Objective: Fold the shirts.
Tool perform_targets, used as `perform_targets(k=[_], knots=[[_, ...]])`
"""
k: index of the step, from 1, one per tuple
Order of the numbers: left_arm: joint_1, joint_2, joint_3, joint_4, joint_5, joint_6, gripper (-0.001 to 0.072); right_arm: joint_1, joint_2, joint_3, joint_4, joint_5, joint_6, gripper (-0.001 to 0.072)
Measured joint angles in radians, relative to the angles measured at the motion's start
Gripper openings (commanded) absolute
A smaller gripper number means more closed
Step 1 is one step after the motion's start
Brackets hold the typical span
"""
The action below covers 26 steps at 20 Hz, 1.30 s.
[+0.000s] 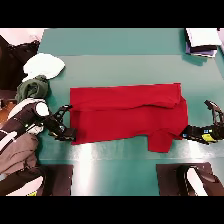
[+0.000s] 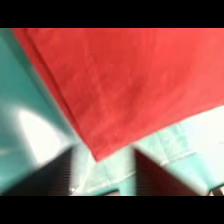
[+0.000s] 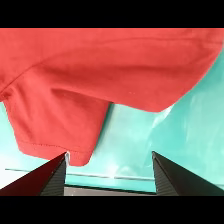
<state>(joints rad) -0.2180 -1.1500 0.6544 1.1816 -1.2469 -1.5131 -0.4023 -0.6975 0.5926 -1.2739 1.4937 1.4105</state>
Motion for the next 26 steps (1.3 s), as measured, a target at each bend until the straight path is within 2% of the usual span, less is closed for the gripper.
perform_targets(k=[1, 2, 11, 14, 15, 18, 19, 21, 23, 24, 26], knots=[[0.000, 0.000, 0.000, -0.013, 0.010, 0.003, 0.0050, 0.000, -0.010, -0.001, 0.000, 0.003, 0.000, 0.0578], [0.000, 0.000, -0.002, -0.023, 0.016, 0.009, 0.0025, 0.000, -0.018, -0.001, 0.000, 0.003, 0.001, 0.0578], [0.000, 0.001, 0.022, -0.055, 0.032, 0.042, 0.0023, 0.002, -0.042, -0.074, 0.032, -0.006, 0.031, 0.0575], [0.000, 0.001, 0.034, -0.057, 0.029, 0.049, 0.0024, 0.053, -0.043, -0.143, 0.080, -0.056, 0.053, 0.0573], [0.000, 0.001, 0.036, -0.057, 0.027, 0.050, 0.0023, 0.077, -0.043, -0.161, 0.085, -0.077, 0.070, 0.0552], [0.000, 0.001, 0.040, -0.057, 0.023, 0.059, 0.0024, 0.161, -0.046, -0.194, 0.077, -0.138, 0.124, 0.0552], [0.000, 0.001, 0.040, -0.057, 0.021, 0.062, 0.0024, 0.185, -0.054, -0.199, 0.070, -0.150, 0.138, 0.0533], [0.000, 0.001, 0.041, -0.057, 0.018, 0.068, 0.0024, 0.230, -0.087, -0.205, 0.062, -0.167, 0.160, 0.0341], [0.000, 0.001, 0.041, -0.058, 0.012, 0.072, 0.0023, 0.274, -0.126, -0.206, 0.062, -0.188, 0.174, 0.0066], [0.000, 0.001, 0.042, -0.058, 0.008, 0.075, 0.0023, 0.297, -0.143, -0.201, 0.060, -0.200, 0.176, 0.0017], [0.000, 0.010, 0.049, -0.057, -0.005, 0.082, 0.0023, 0.339, -0.151, -0.177, 0.047, -0.213, 0.178, 0.0016]])
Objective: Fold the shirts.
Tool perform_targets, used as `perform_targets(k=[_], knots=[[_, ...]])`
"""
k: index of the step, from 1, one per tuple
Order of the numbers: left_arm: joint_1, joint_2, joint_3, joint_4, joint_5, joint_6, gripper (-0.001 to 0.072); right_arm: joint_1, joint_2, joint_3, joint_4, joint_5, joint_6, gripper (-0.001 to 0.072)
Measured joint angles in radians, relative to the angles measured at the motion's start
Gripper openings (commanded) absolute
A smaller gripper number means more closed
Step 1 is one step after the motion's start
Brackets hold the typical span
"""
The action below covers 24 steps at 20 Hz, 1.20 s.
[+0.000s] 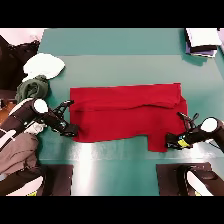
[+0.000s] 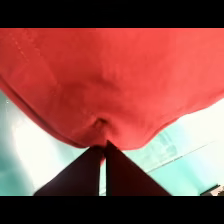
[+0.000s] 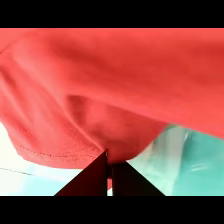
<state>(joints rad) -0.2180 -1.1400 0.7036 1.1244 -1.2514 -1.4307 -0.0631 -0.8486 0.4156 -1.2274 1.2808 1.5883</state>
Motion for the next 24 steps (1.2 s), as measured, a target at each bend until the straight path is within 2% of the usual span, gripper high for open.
perform_targets(k=[4, 10, 14, 17, 24], knots=[[0.000, 0.094, 0.033, 0.013, -0.056, -0.005, 0.0023, 0.048, 0.080, 0.123, -0.012, 0.115, 0.035, 0.0014], [0.000, 0.271, 0.071, 0.045, -0.275, -0.076, 0.0023, 0.064, 0.257, 0.285, -0.087, 0.396, 0.179, 0.0015], [0.000, 0.309, 0.084, 0.047, -0.362, -0.103, 0.0023, 0.066, 0.306, 0.319, -0.119, 0.489, 0.232, 0.0015], [0.000, 0.317, 0.103, 0.050, -0.320, -0.106, 0.0023, 0.066, 0.258, 0.346, -0.126, 0.483, 0.238, 0.0015], [-0.001, 0.303, 0.166, 0.163, -0.047, -0.109, 0.0023, 0.066, -0.057, 0.606, -0.134, 0.312, 0.124, 0.0015]])
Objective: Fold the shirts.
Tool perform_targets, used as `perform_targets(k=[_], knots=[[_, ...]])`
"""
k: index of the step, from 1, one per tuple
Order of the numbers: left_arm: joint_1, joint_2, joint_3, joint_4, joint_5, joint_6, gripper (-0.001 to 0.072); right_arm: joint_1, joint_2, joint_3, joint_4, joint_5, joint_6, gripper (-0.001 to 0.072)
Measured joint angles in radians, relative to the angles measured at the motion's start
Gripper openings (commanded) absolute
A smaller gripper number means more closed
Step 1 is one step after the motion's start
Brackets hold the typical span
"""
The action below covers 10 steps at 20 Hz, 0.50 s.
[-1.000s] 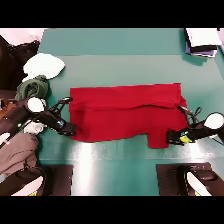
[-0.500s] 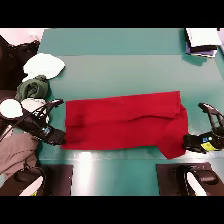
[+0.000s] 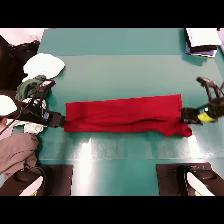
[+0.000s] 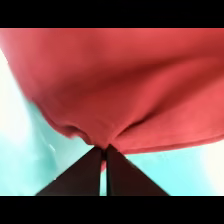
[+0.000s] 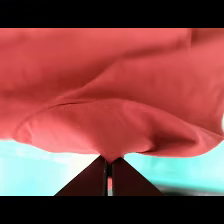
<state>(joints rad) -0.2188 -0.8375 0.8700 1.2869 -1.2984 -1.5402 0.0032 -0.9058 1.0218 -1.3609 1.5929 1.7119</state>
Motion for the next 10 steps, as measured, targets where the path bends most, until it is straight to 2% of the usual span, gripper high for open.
perform_targets(k=[5, 10], knots=[[0.000, -0.091, 0.012, 0.064, 0.156, -0.016, 0.0023, 0.000, -0.246, 0.204, 0.000, -0.083, -0.072, 0.0015], [0.001, -0.195, 0.016, 0.099, 0.270, -0.028, 0.0023, 0.000, -0.407, 0.348, -0.001, -0.109, -0.119, 0.0015]])
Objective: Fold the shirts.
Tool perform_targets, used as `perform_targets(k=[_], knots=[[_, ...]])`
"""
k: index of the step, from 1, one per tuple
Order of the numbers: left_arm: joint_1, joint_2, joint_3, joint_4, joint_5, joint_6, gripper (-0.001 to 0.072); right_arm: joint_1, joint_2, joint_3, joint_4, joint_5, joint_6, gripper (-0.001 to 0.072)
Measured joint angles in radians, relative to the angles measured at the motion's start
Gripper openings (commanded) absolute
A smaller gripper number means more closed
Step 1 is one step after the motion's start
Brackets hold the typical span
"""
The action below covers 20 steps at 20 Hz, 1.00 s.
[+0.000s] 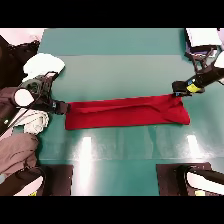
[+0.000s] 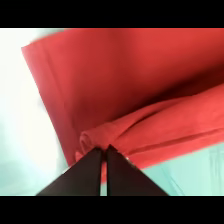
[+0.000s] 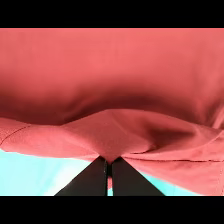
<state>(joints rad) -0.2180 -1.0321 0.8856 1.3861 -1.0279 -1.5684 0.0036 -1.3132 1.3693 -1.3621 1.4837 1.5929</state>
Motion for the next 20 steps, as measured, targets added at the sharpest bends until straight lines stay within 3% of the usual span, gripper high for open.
perform_targets(k=[10, 11, 12, 13, 14, 20], knots=[[0.000, -0.094, 0.005, 0.072, 0.052, -0.005, 0.0025, 0.002, -0.084, 0.048, 0.005, 0.076, -0.016, 0.0017], [0.000, -0.096, 0.005, 0.075, 0.042, -0.005, 0.0121, 0.002, -0.085, 0.048, 0.005, 0.095, -0.016, 0.0027], [0.000, -0.097, 0.005, 0.080, 0.030, -0.005, 0.0430, 0.002, -0.085, 0.048, 0.005, 0.108, -0.016, 0.0204], [0.000, -0.098, 0.005, 0.087, 0.018, -0.005, 0.0623, 0.001, -0.087, 0.049, 0.004, 0.118, -0.016, 0.0500], [0.001, -0.098, 0.005, 0.092, 0.007, -0.005, 0.0623, 0.001, -0.087, 0.049, 0.004, 0.127, -0.016, 0.0603], [0.000, -0.098, 0.027, 0.098, -0.063, -0.004, 0.0622, -0.020, -0.069, 0.049, 0.008, 0.146, -0.036, 0.0603]])
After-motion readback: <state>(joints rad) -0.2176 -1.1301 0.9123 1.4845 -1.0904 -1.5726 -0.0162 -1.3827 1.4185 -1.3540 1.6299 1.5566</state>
